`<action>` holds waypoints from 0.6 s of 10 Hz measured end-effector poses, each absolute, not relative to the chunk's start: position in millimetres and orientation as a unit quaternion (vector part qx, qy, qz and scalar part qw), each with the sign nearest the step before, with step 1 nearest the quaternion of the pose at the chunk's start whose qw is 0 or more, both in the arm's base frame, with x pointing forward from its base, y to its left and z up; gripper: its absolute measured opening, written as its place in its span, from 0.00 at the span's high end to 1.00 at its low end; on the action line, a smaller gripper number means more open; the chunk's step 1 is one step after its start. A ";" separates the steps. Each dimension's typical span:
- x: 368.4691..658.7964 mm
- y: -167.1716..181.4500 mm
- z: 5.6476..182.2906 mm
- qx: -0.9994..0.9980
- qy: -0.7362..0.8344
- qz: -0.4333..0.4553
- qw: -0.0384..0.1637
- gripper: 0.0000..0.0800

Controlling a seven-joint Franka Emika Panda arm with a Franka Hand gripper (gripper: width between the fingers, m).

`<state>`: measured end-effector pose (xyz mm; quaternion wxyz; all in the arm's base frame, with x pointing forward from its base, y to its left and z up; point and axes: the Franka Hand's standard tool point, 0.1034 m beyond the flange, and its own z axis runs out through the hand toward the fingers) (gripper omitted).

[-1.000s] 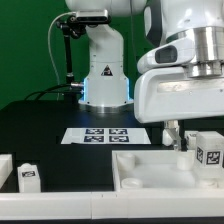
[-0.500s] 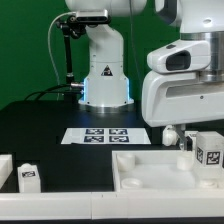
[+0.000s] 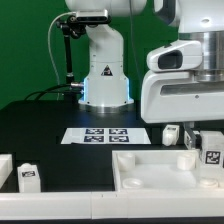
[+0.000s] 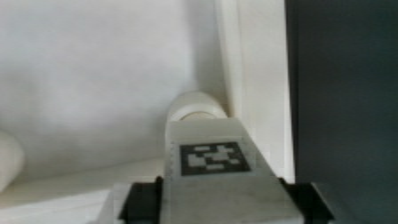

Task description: Assemble one leg

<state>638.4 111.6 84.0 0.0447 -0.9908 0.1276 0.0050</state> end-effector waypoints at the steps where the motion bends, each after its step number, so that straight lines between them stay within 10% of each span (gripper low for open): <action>1: 638.1 108.0 82.8 -0.985 0.165 -0.002 0.044 0.64; 6: 641.7 103.8 79.8 -0.873 0.478 0.004 0.095 0.64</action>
Offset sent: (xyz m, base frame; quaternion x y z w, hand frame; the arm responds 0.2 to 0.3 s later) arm -0.0070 -0.0133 -0.0194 0.0094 0.0047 0.2487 0.9685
